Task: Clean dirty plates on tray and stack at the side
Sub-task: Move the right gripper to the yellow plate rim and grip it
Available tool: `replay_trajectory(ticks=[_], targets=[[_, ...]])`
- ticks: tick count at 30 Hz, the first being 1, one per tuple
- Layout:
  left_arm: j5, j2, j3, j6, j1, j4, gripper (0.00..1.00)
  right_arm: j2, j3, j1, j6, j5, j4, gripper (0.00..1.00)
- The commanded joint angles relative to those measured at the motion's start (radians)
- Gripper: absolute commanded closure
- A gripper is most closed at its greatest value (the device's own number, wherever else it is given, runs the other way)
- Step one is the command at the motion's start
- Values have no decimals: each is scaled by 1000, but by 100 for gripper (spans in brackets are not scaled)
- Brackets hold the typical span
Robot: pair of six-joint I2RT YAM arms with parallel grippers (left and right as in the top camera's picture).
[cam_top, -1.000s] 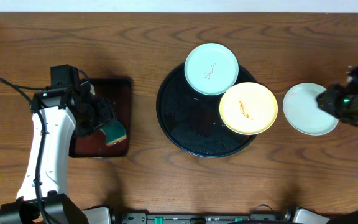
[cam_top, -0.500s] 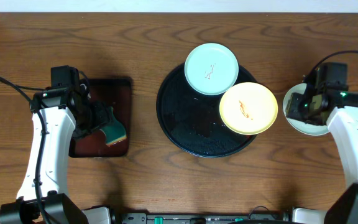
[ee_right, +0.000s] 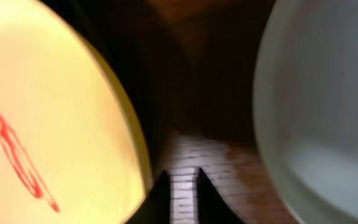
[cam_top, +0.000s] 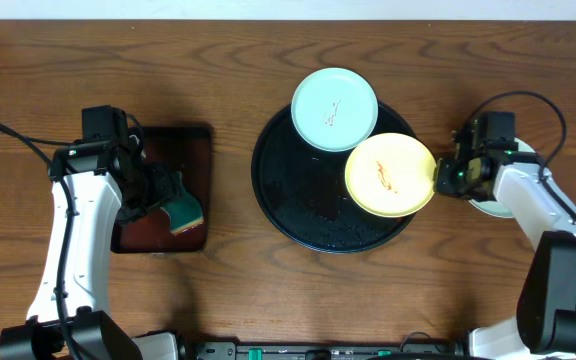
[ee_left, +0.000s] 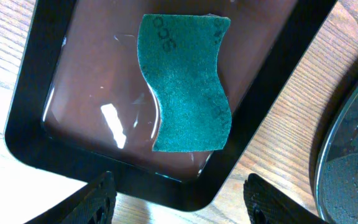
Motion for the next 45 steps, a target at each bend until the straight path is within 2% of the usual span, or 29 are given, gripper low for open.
replay_trajectory(ticks=[1,5,11,25,30,37,41,45], targets=[[-20,-1,-8,9,0,-6,33,-2,3,10,-4,-11,-1,93],[-19,-1,-8,10,0,-6,33,-27,19,10,-6,-7,-34,75],[-19,-1,-8,9,-1,-7,33,-114,24,10,-45,-7,-39,65],[-19,-1,-8,10,0,-10,33,0,0,63,-48,-79,32,73],[-19,-1,-8,9,0,-11,33,0,1,62,-48,-79,28,99],[-19,-1,-8,10,0,-14,33,-86,12,85,-25,-102,-29,99],[-19,-1,-8,10,0,-14,33,-164,13,153,-23,-113,-51,99],[-19,-1,-8,10,0,-14,33,-171,11,257,91,-99,-55,99]])
